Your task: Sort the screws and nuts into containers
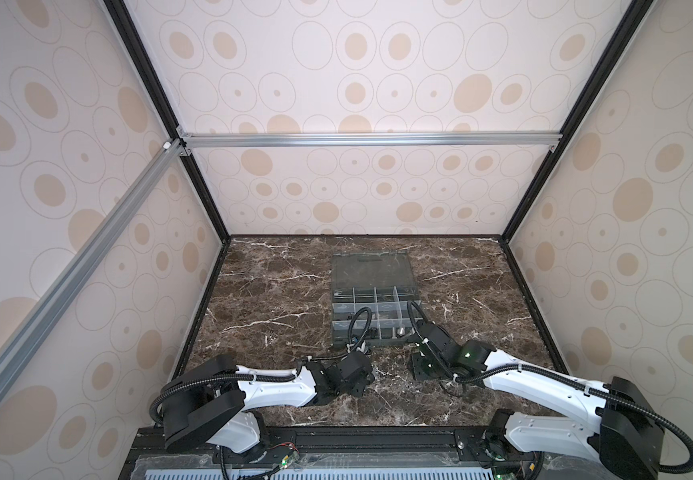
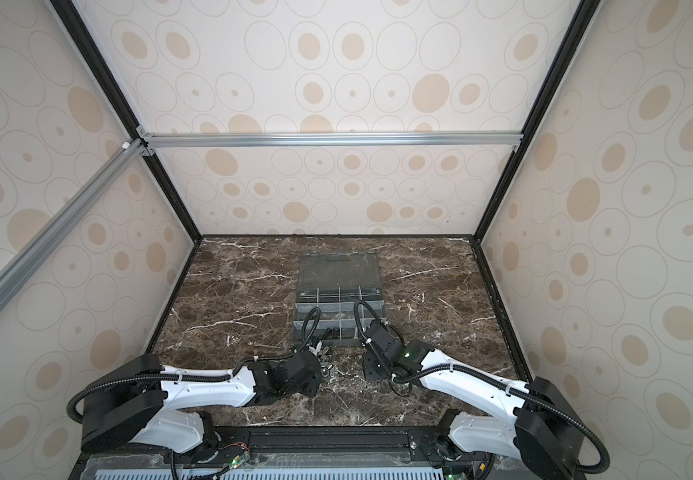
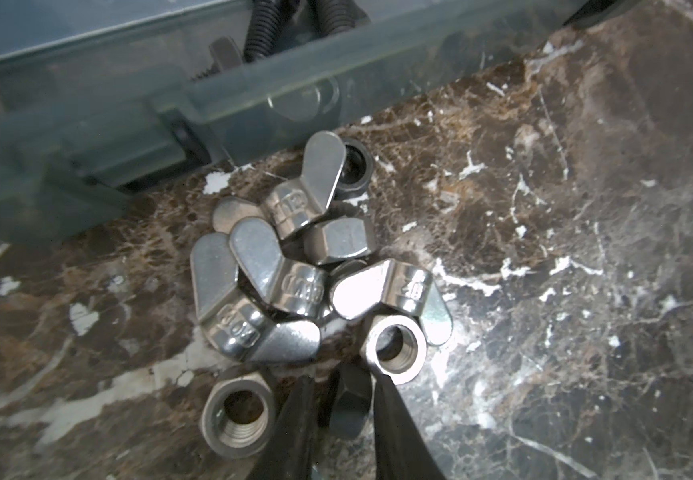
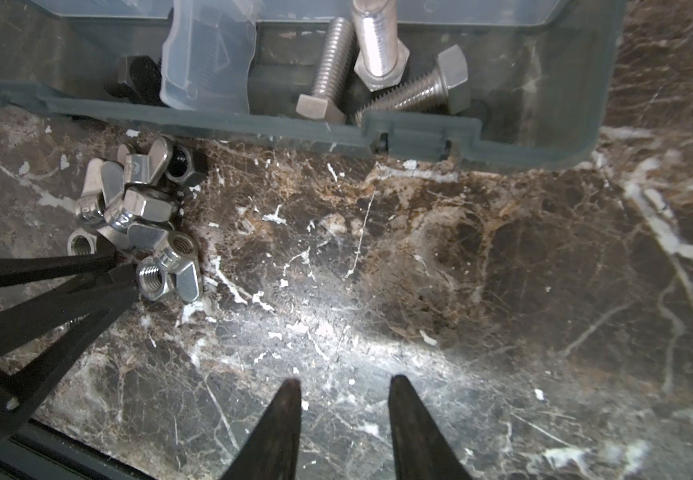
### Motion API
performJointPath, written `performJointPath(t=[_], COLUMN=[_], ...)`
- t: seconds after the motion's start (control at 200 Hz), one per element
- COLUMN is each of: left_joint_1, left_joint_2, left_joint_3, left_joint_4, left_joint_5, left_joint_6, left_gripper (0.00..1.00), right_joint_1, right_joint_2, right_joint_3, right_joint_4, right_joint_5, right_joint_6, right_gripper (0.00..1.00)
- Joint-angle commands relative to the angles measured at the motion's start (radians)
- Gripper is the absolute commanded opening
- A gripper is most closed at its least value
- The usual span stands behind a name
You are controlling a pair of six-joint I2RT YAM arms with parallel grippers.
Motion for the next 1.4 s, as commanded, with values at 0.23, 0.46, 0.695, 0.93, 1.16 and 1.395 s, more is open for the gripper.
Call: performJointPath(t=[0.23,0.46,0.695,0.93,1.16,1.395], left_joint_1=[-0.006,0.018,0.22,0.413,0.47,0.5], left_joint_2=[-0.022,-0.115,-0.151,-0.049,0.097,0.167], left_joint_3=[0.02,0.063,0.142,0.217,0.317,0.344], left_joint_4=[-0.027,-0.052,-0.048,0.031,0.046,0.071], left_joint_5=[-0.049,-0.089,-0.04,0.078,0.132,0.157], left_joint_6=[-0.002,0.054,0.18,0.256,0.296,0.294], left_gripper=[0.14,0.12,0.13,0.13,0.13,0.15], right_joint_1=[-0.003,-0.003,-0.003,-0.003,-0.003,-0.003], right_joint_2=[-0.035,-0.042,-0.052,-0.073,-0.116,-0.144], right_joint_3=[-0.026,-0.03,-0.031,-0.033,-0.048,-0.056], right_joint_4=[-0.029,-0.031,-0.028,-0.048,-0.07,-0.088], right_joint_5=[0.019,0.018,0.02,0.019,0.03,0.041], right_joint_6=[0.021,0.02,0.017,0.02,0.036,0.043], right_gripper=[0.39,0.39,0.39,0.39,0.39,0.39])
